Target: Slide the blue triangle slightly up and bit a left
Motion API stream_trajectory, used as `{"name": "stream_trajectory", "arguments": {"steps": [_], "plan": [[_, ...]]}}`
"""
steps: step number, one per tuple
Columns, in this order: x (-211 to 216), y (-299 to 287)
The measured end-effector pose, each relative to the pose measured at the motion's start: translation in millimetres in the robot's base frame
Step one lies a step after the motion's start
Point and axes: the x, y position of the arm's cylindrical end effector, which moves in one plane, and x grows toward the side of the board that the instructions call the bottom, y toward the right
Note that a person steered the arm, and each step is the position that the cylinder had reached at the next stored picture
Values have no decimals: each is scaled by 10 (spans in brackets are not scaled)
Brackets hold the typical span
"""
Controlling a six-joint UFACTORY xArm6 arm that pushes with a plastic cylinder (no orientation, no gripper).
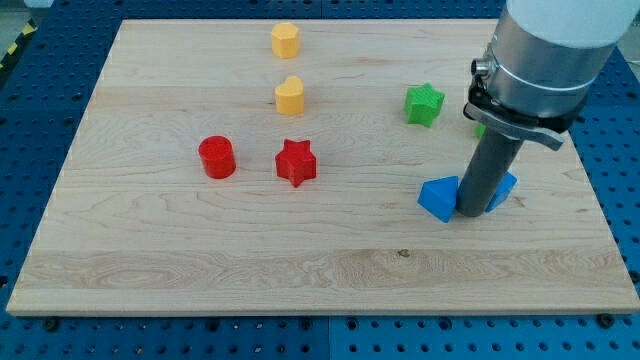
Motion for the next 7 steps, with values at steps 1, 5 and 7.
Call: {"name": "stream_trajectory", "arguments": {"steps": [1,5,7], "plan": [[-86,0],[159,-338],[52,-557]]}}
